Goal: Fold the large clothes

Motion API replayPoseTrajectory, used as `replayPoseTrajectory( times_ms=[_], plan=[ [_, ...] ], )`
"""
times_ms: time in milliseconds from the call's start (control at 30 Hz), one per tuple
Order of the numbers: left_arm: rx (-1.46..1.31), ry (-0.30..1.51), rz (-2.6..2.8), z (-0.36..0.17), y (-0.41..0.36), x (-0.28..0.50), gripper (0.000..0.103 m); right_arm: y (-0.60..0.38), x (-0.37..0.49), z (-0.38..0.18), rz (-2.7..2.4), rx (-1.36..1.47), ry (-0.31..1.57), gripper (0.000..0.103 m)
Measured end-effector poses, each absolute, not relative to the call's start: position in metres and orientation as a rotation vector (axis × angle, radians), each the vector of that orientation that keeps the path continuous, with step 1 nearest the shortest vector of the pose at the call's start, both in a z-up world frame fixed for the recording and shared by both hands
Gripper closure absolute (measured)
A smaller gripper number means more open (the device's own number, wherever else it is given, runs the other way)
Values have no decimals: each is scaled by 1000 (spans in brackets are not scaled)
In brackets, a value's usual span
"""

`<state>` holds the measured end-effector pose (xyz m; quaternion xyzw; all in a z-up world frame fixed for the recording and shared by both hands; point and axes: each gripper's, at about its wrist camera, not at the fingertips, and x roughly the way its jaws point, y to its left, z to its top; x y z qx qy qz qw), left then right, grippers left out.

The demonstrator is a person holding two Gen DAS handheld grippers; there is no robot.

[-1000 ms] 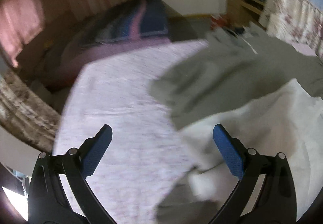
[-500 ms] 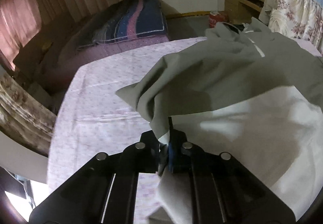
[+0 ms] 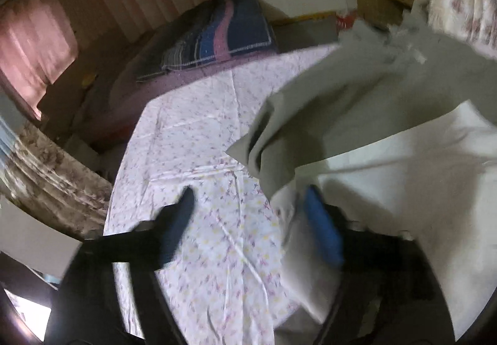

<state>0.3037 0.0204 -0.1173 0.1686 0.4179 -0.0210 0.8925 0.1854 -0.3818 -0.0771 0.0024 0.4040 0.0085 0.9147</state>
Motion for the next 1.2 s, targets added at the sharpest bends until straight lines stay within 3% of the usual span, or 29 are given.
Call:
replayPoseTrajectory(
  times_ms=[133, 267, 333, 400, 500, 600, 633, 667, 733, 767, 933, 1200],
  plan=[
    [249, 848, -128, -96, 15, 278, 21, -371, 177, -66, 100, 75, 769, 66],
    [263, 880, -195, -110, -10, 277, 24, -350, 195, -95, 123, 19, 834, 63],
    [277, 945, -190, -131, -14, 284, 29, -345, 202, -117, 86, -47, 902, 65],
    [257, 976, -196, -142, -9, 288, 29, -348, 203, -127, 69, -51, 936, 76],
    [313, 959, -180, -150, -13, 281, 28, -345, 202, -128, 66, -88, 930, 77],
    [355, 939, -143, -143, -17, 275, 24, -350, 190, -107, 104, -49, 897, 73],
    [363, 919, -120, -136, -16, 271, 17, -359, 181, -89, 102, -16, 853, 69],
    [365, 901, -107, -130, -15, 266, 8, -369, 172, -74, 89, 0, 815, 63],
    [353, 857, -94, -114, -9, 255, 3, -386, 151, -46, 34, -11, 742, 36],
    [347, 844, -92, -107, -6, 253, 3, -394, 144, -35, 6, -27, 714, 33],
    [307, 809, -81, -87, -1, 238, 3, -439, 109, -9, -170, -87, 682, 31],
    [318, 788, -108, -77, -10, 224, 3, -478, 66, -40, -286, -87, 773, 29]
  ],
)
